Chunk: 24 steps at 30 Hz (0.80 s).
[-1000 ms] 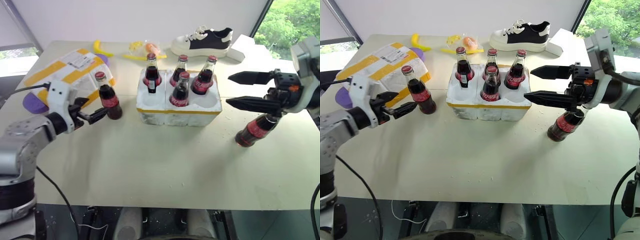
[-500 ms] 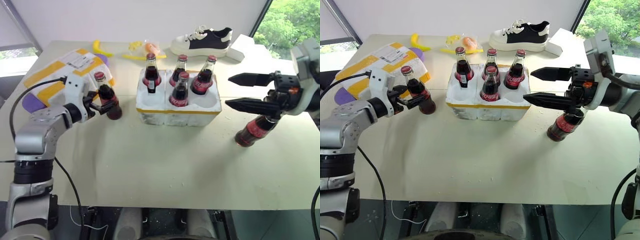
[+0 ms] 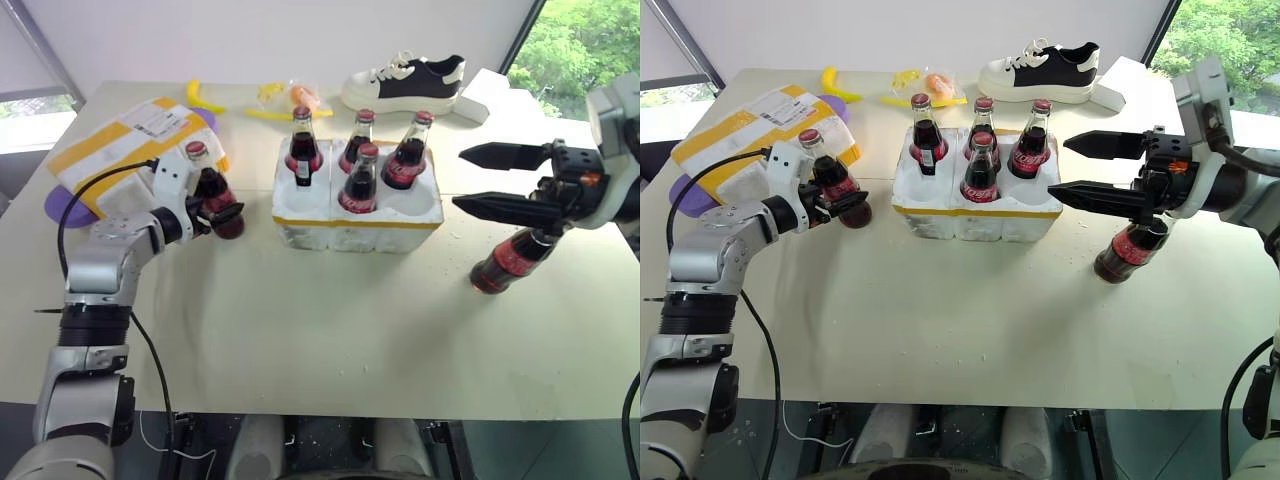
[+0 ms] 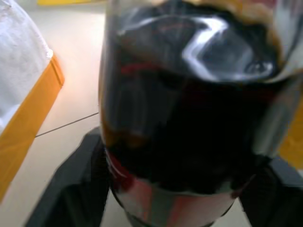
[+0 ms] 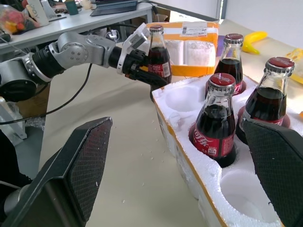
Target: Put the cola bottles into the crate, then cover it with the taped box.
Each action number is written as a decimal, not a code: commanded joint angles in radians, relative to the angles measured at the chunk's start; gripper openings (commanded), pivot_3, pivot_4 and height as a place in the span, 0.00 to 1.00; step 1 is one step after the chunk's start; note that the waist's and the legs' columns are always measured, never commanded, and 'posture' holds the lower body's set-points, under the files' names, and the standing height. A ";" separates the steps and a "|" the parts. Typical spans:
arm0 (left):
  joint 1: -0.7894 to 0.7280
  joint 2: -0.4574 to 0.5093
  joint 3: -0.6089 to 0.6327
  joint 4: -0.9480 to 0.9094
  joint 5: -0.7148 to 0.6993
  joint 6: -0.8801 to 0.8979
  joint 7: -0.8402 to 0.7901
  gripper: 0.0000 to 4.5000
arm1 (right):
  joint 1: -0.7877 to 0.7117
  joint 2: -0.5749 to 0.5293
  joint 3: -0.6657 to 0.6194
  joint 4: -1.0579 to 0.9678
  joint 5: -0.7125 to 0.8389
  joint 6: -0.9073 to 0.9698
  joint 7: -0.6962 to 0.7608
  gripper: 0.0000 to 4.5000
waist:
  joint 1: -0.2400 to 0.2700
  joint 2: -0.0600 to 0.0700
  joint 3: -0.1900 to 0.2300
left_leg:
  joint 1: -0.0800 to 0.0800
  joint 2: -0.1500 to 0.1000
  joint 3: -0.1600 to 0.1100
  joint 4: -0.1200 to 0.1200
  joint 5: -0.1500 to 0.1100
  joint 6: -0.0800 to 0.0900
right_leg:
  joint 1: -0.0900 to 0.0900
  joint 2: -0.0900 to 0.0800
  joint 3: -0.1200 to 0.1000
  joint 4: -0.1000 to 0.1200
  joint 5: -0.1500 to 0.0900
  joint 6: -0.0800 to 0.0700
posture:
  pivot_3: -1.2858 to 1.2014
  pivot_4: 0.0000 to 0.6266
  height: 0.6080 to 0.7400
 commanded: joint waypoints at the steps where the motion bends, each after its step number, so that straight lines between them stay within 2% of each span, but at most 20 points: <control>1: -0.031 0.032 0.024 -0.034 -0.006 0.006 -0.020 0.62 | -0.030 0.001 -0.024 -0.018 0.018 0.002 -0.006 1.00 | 0.000 0.000 0.000 | 0.000 0.000 0.000 0.000 0.000 0.000 | 0.000 0.000 0.000 0.000 0.000 0.000 | 0.52 0.24 1.00; 5: -0.058 0.074 0.070 -0.086 -0.074 0.078 -0.065 0.62 | -0.026 -0.002 -0.026 -0.020 0.018 0.001 -0.007 1.00 | -0.001 -0.001 0.001 | 0.000 0.000 0.000 0.000 0.000 0.000 | 0.000 0.000 0.000 0.000 0.000 0.000 | 0.52 0.24 1.00; 9: -0.187 0.180 0.120 -0.147 -0.229 0.232 -0.205 0.62 | -0.022 -0.008 -0.029 -0.022 0.018 0.003 -0.005 1.00 | 0.000 -0.008 0.005 | -0.002 0.000 -0.001 0.000 0.000 0.000 | -0.002 0.001 -0.001 0.001 0.000 0.000 | 0.52 0.24 1.00; 14: -0.335 0.239 0.058 -0.126 -0.274 0.278 -0.327 0.62 | -0.021 -0.015 -0.027 -0.022 0.011 0.000 0.002 1.00 | 0.003 -0.011 0.007 | -0.004 0.000 -0.001 0.000 0.000 0.000 | -0.001 0.000 -0.001 0.000 0.000 0.000 | 0.52 0.24 1.00; 18: -0.511 0.182 -0.041 -0.005 -0.235 0.243 -0.407 0.62 | -0.016 -0.011 -0.030 -0.025 0.009 -0.002 -0.003 1.00 | 0.004 -0.011 0.007 | -0.002 -0.001 0.000 0.000 0.000 0.000 | 0.000 0.000 -0.002 0.000 0.000 0.001 | 0.52 0.24 1.00; 24: -0.584 0.074 -0.193 0.150 -0.111 0.095 -0.499 0.62 | 0.026 -0.006 -0.064 -0.064 0.028 0.008 -0.032 1.00 | -0.001 -0.011 0.007 | -0.001 -0.001 0.003 0.000 0.000 0.000 | 0.000 0.001 -0.001 0.000 0.000 0.001 | 0.52 0.24 1.00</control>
